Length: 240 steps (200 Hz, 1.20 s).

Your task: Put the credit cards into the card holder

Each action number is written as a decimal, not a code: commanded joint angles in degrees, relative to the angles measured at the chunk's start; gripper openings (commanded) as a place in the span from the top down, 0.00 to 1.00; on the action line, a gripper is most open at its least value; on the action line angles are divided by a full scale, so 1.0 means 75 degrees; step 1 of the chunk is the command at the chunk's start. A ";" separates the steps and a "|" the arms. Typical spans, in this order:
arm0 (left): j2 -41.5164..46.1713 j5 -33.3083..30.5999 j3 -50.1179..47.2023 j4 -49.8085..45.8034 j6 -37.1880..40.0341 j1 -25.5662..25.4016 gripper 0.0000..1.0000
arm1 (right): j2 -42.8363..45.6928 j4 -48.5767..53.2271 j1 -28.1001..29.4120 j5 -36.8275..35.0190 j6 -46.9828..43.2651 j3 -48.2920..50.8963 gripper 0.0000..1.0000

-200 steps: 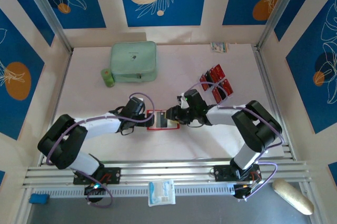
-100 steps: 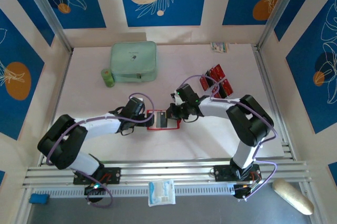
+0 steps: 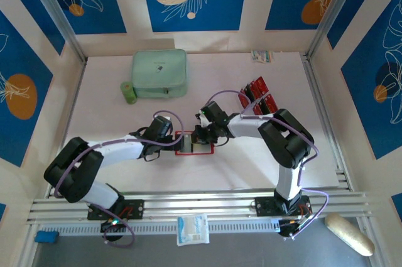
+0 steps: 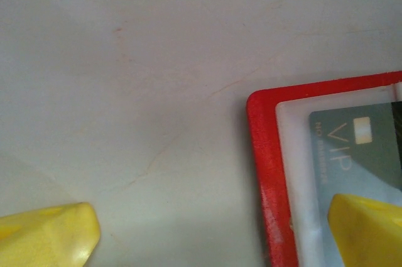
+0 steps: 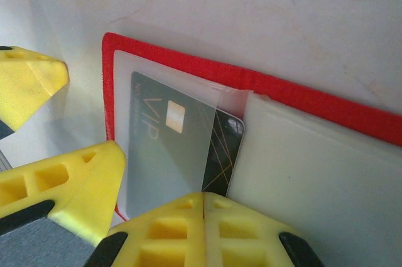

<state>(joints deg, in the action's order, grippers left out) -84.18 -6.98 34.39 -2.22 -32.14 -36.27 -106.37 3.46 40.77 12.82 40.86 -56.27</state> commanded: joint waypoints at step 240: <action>-0.0048 0.0201 -0.0497 -0.0358 -0.0722 0.0071 0.00 | -0.0389 0.0582 0.0153 -0.0045 -0.0112 -0.0619 1.00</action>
<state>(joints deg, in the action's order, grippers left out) -82.96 -7.66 32.21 1.02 -35.73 -36.27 -108.22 7.22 41.30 11.38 40.01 -60.12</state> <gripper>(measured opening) 0.993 0.061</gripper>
